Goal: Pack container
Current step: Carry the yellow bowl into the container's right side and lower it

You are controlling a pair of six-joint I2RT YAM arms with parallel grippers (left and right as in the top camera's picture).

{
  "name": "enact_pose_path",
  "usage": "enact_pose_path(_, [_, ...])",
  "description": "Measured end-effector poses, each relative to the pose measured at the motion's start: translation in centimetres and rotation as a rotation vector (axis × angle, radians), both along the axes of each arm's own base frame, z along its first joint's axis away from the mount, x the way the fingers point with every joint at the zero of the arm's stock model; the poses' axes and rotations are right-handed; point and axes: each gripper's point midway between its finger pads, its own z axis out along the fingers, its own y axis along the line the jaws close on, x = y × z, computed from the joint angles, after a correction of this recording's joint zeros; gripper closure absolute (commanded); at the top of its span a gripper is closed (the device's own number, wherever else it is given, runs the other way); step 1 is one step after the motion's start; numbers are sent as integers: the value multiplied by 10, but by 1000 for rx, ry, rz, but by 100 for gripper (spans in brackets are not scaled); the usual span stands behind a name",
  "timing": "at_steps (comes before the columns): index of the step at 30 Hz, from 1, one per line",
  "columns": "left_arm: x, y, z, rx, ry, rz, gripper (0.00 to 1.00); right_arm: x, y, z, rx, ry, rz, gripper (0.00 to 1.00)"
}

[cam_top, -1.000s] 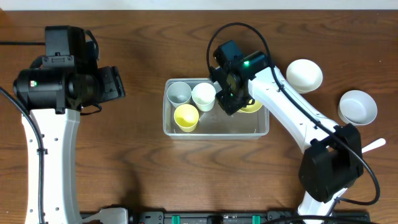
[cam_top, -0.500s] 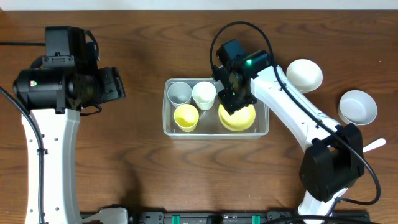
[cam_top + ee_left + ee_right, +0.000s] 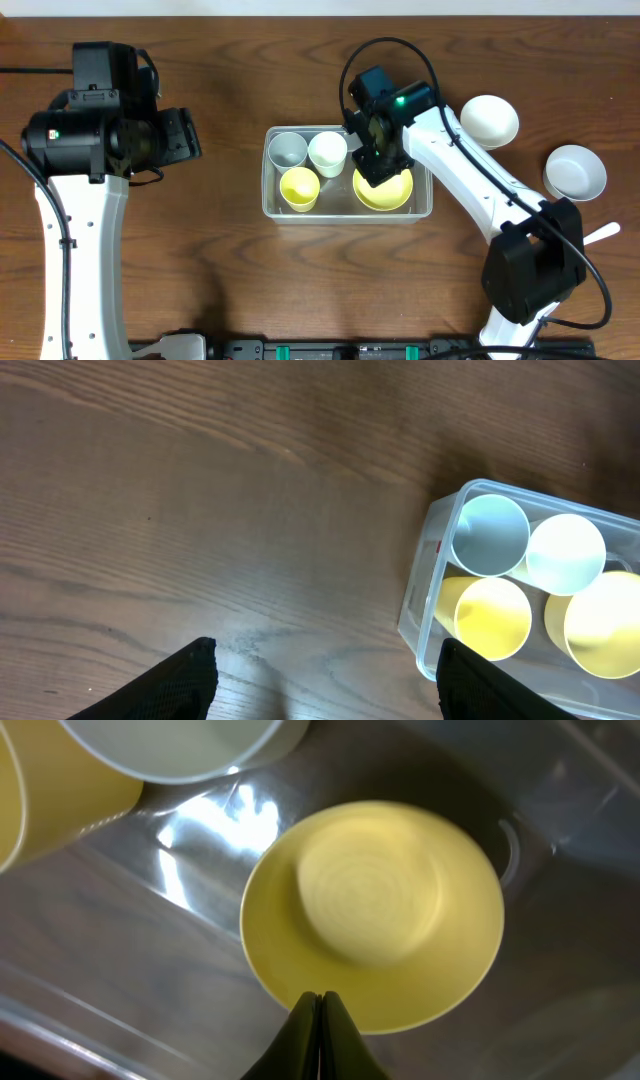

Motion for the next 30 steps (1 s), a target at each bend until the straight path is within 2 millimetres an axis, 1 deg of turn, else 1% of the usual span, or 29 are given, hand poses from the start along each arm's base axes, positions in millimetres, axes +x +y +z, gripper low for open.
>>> enact_pose_path(1, [0, 0, 0, 0, 0, 0, 29, 1, 0, -2, 1, -3, 0, 97])
enact_pose_path(4, [0, 0, 0, 0, 0, 0, 29, 3, -1, -15, 8, -12, -15, 97])
enact_pose_path(8, [0, 0, 0, 0, 0, 0, 29, 4, -14, -37, 4, -5, -51, 97])
enact_pose_path(11, [0, 0, 0, 0, 0, 0, 29, 8, -20, -48, 7, -14, -73, 97])
enact_pose_path(13, [0, 0, 0, 0, 0, 0, 29, 13, -23, -52, 10, -30, -84, 96])
enact_pose_path(16, [0, 0, 0, 0, 1, 0, 29, 22, -26, -52, 9, -64, -96, 94])
enact_pose_path(23, [-1, 0, 0, 0, 4, 0, 29, 27, -28, -53, 3, -79, -102, 96])
enact_pose_path(25, [-1, 0, 0, 0, 4, 0, 29, 27, -28, -56, -2, -77, -102, 97])
enact_pose_path(27, [-1, 0, 0, 0, 4, 0, 29, 28, -29, -63, -12, -69, -102, 99])
enact_pose_path(30, [-1, 0, 0, 0, 4, 0, 29, 30, -29, -76, -26, -54, -107, 99])
